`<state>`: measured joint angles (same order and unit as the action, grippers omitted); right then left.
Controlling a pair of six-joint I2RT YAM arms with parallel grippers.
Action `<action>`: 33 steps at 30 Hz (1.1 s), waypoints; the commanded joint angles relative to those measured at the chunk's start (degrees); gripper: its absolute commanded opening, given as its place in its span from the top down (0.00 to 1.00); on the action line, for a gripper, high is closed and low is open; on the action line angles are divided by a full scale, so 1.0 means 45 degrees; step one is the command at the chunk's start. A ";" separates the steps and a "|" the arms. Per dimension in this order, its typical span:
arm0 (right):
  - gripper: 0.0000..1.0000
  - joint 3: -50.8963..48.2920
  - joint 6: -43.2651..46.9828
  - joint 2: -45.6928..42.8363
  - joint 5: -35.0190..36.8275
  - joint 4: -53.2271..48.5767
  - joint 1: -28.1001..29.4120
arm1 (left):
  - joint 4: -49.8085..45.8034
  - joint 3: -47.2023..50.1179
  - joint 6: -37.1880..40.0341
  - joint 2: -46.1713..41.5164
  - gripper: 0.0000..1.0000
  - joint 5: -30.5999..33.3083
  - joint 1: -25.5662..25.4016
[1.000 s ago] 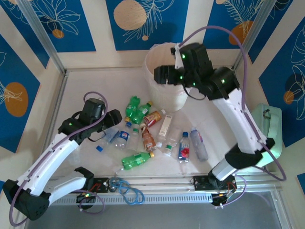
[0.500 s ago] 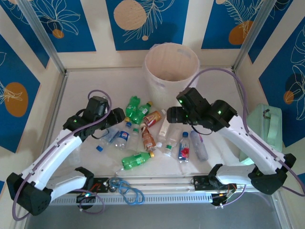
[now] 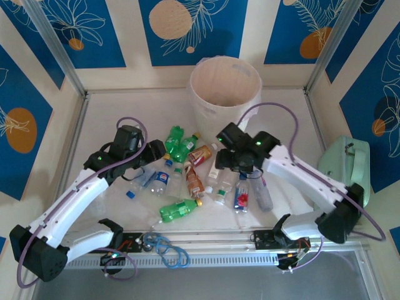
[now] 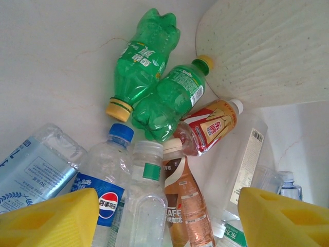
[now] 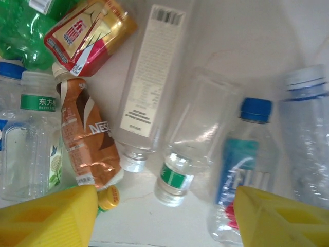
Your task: Put the plastic bottles in the bin
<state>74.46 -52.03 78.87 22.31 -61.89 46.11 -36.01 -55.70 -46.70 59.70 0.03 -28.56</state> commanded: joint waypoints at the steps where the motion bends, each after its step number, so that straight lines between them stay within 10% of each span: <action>1: 0.33 0.0666 -0.0783 0.1131 0.0127 0.0380 0.0295 | 0.0033 0.0210 -0.0242 -0.0279 0.28 -0.0044 0.0135; 33: 0.30 0.0787 -0.1992 0.5280 -0.0329 0.1487 0.0322 | -0.0104 0.0342 -0.0094 -0.0377 0.28 -0.0007 0.0316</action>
<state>78.96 -59.24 101.49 21.37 -54.61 48.29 -35.99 -55.18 -47.11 59.13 0.05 -27.94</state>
